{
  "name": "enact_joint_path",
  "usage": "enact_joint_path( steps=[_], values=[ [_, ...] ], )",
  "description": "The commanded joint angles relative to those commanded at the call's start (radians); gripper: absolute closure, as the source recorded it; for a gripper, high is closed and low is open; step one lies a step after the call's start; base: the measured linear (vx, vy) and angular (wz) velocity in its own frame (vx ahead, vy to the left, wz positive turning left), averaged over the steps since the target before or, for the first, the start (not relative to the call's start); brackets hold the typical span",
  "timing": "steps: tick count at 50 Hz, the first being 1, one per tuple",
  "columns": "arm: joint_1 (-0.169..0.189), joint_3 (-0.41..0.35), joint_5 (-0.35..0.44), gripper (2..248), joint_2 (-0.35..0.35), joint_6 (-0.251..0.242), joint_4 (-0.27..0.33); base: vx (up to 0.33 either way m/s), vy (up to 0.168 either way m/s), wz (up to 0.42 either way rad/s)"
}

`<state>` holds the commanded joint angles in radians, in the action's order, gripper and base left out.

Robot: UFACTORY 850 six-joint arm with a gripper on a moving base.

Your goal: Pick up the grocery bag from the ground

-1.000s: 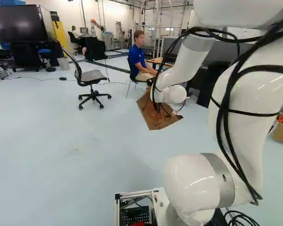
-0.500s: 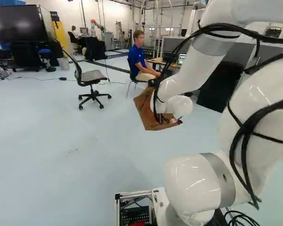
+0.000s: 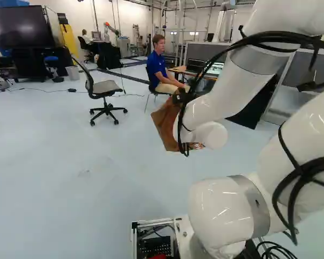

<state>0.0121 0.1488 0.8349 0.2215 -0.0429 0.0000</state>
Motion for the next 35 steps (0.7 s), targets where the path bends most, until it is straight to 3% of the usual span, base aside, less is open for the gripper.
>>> enact_joint_path(
  steps=[35],
  values=[
    [-0.012,-0.062,0.038,228,0.058,0.043,0.000,0.000,0.000,0.000]
  ],
)
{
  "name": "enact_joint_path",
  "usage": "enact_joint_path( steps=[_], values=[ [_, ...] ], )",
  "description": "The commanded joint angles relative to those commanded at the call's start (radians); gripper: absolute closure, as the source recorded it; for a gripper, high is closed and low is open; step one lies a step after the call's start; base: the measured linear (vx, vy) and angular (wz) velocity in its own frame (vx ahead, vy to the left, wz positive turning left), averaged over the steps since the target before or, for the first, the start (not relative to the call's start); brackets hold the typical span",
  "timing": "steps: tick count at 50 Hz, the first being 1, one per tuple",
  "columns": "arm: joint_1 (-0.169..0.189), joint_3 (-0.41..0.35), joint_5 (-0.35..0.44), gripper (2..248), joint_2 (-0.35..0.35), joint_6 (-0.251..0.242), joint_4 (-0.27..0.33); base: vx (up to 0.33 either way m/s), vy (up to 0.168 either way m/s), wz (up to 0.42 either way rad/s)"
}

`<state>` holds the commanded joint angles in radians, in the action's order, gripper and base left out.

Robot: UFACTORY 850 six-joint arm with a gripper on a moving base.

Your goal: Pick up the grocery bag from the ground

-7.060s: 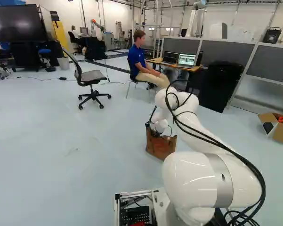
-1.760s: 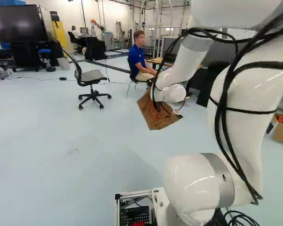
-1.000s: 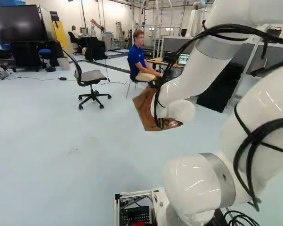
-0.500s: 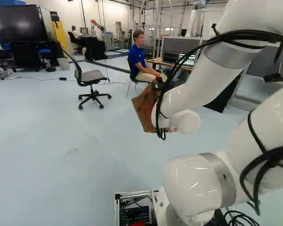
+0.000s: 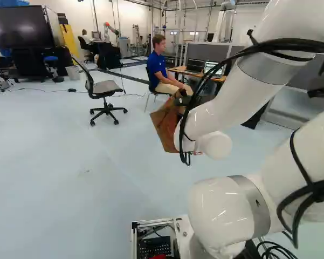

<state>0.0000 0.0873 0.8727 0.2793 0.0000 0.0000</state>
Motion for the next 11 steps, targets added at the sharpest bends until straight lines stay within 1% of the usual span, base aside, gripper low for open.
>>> enact_joint_path(
  steps=[11],
  values=[
    [0.000,0.000,0.000,228,0.000,0.000,0.000,0.000,0.000,0.000]
  ],
)
